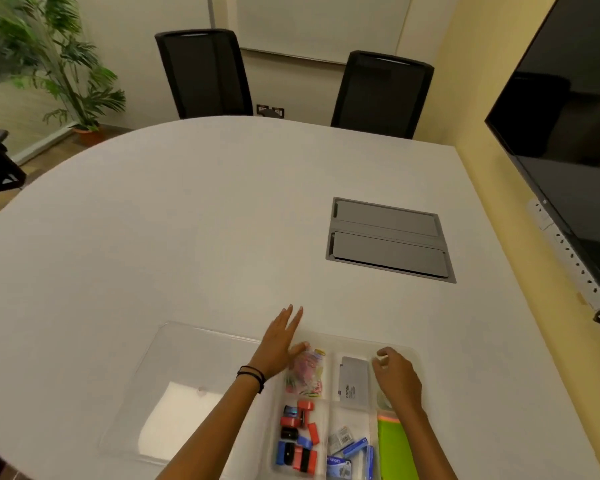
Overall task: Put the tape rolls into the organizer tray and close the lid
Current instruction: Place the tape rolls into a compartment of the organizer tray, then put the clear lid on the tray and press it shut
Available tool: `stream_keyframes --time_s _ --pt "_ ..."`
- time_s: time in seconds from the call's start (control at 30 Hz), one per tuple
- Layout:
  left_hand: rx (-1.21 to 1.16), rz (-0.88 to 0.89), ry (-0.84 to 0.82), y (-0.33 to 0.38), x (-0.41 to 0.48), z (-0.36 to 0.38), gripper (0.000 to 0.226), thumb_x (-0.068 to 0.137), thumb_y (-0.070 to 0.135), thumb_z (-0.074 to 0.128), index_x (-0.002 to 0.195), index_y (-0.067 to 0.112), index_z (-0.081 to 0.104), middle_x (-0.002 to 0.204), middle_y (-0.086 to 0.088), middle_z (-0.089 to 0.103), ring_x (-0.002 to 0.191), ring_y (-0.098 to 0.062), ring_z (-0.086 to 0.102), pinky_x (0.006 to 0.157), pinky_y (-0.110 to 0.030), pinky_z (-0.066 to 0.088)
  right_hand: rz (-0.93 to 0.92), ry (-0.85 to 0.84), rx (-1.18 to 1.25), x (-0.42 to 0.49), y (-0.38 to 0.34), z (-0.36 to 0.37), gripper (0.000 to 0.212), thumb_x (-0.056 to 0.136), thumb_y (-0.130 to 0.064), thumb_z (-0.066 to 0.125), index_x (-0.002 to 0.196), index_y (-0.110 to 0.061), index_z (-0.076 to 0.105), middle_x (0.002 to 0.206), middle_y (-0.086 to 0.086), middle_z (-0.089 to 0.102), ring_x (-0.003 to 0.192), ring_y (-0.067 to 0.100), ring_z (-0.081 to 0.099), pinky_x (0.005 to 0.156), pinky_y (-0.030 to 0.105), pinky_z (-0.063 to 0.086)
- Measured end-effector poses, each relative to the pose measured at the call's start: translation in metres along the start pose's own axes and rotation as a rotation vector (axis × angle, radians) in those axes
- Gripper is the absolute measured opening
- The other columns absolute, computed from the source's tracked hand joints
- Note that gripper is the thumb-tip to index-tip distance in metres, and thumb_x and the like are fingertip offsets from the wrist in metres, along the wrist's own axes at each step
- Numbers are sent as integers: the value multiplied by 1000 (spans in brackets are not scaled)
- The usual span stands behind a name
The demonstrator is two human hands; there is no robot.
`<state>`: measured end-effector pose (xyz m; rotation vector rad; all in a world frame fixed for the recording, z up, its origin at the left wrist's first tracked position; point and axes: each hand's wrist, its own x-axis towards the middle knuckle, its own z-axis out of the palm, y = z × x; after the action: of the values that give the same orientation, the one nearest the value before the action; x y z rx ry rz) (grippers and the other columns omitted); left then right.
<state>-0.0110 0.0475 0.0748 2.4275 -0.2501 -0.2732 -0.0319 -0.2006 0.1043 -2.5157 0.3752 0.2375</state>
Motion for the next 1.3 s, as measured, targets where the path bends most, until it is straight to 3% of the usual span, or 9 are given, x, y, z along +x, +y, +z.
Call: stream_keyframes --time_s 0.07,0.2,0.3,0.53,0.63,0.73,0.83,0.93,1.3 --pt "-85 -61 88 -23 -17 -22 101 74 83 21 148 16 3 156 -5 5 143 -19 4 114 -29 6 -38 -42 121 -2 -17 3 18 89 -21 54 104 -11 60 106 11 67 87 23 61 67 24 42" --pt "-201 -205 282 -70 -58 -60 68 93 32 52 148 12 17 154 -4 18 141 -16 17 111 -23 11 -214 -199 306 -13 -56 19 11 88 -11 55 94 -17 62 96 7 66 75 6 59 57 6 45" --pt "-261 -337 369 -108 -94 -78 60 94 24 51 146 11 24 152 -5 26 139 -18 23 112 -27 16 -345 -352 318 -27 -85 37 24 87 -6 55 90 -29 60 93 -1 65 76 -1 60 63 0 43" --pt "-442 -592 415 -170 -160 -97 53 95 27 49 143 15 31 149 -7 33 135 -22 31 110 -36 25 -473 -597 166 -49 -119 102 17 90 -22 53 106 -28 57 114 1 59 90 6 56 68 9 45" --pt "-500 -655 384 -184 -173 -97 52 95 29 49 143 17 32 148 -6 33 135 -23 31 110 -38 26 -506 -657 34 -55 -124 130 23 92 -23 50 115 -22 52 122 4 51 99 10 51 86 19 44" --pt "-515 -691 356 -191 -175 -97 50 95 26 49 142 14 34 144 -10 38 130 -24 38 106 -37 31 -534 -688 -143 -58 -125 148 35 94 -24 46 128 -17 43 141 10 37 121 17 42 107 28 32" --pt "-490 -709 364 -198 -176 -95 45 96 21 48 138 10 40 136 -15 43 120 -25 46 100 -35 37 -526 -678 -285 -60 -128 159 42 94 -25 42 135 -20 35 153 10 17 137 22 28 110 31 27" --pt "-415 -733 377 -206 -177 -89 38 96 16 46 133 8 46 128 -15 49 108 -22 52 93 -30 40 -539 -642 -368 -60 -129 167 42 94 -22 41 136 -20 35 154 10 13 138 22 25 110 33 29" --pt "-387 -801 500 -218 -162 -69 26 89 6 54 115 3 59 108 -18 54 102 -30 50 85 -28 38 -541 -650 -481 -50 -136 175 41 94 -19 42 134 -15 39 154 13 16 139 20 25 112 26 21"
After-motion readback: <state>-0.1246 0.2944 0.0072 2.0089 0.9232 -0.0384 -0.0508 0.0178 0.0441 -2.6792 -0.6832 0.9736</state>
